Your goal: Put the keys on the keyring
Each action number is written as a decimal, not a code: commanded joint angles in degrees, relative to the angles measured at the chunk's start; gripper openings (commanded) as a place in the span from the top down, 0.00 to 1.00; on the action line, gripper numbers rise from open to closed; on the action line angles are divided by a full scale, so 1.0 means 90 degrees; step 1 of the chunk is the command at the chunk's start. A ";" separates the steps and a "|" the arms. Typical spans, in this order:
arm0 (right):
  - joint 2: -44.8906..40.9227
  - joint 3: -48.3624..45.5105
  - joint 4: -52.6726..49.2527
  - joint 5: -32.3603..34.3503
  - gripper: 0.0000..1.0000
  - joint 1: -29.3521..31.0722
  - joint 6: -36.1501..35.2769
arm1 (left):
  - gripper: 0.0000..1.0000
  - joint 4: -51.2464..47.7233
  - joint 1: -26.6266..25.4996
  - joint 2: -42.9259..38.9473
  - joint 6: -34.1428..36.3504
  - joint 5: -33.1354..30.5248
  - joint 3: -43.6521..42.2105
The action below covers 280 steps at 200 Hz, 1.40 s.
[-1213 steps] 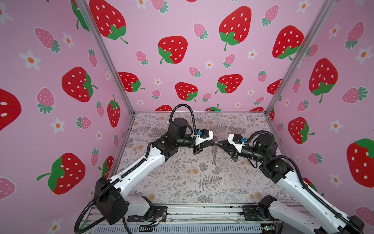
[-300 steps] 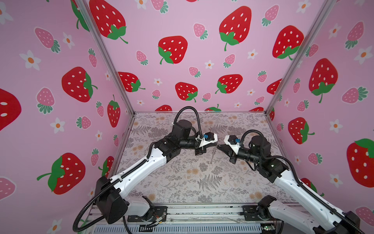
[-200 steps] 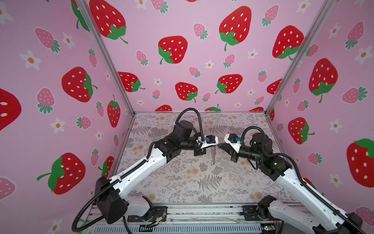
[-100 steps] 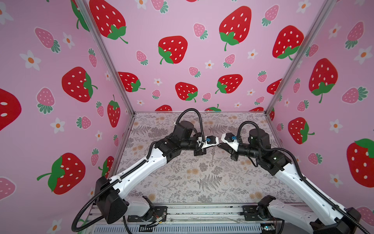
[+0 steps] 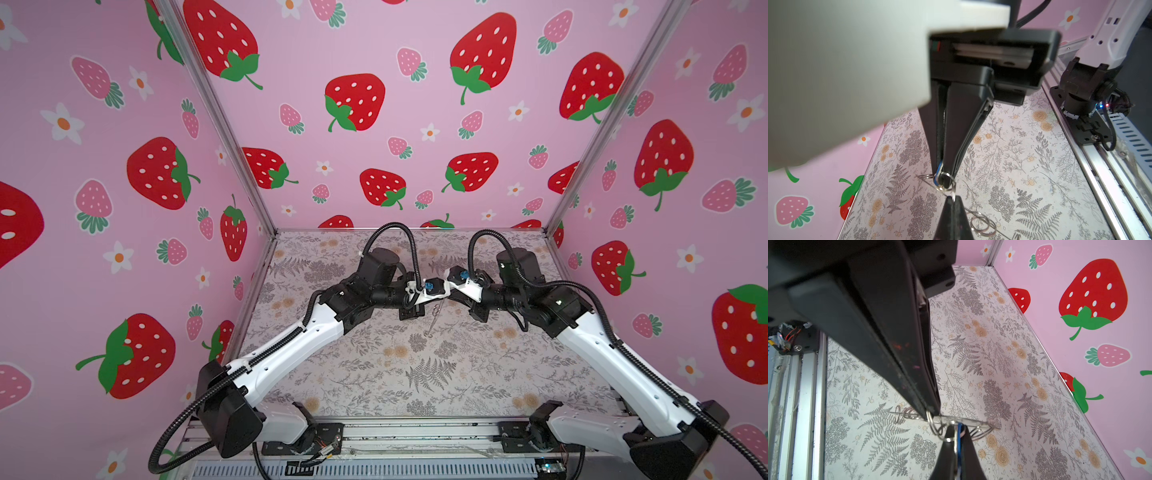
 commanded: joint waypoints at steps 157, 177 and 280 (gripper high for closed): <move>0.0368 0.0787 -0.1208 0.1162 1.00 0.0454 -0.0645 | 1.00 0.2125 0.0814 -0.0286 -0.1667 0.1282 -0.1276; 0.0320 0.0710 -0.1216 0.1234 1.00 0.0466 -0.0720 | 1.00 0.2122 0.0833 -0.0297 -0.1676 0.1311 -0.1277; 0.0508 0.1002 -0.1315 0.1024 1.00 0.0537 -0.0817 | 1.00 0.2242 0.0702 -0.0197 -0.1710 0.1516 -0.1276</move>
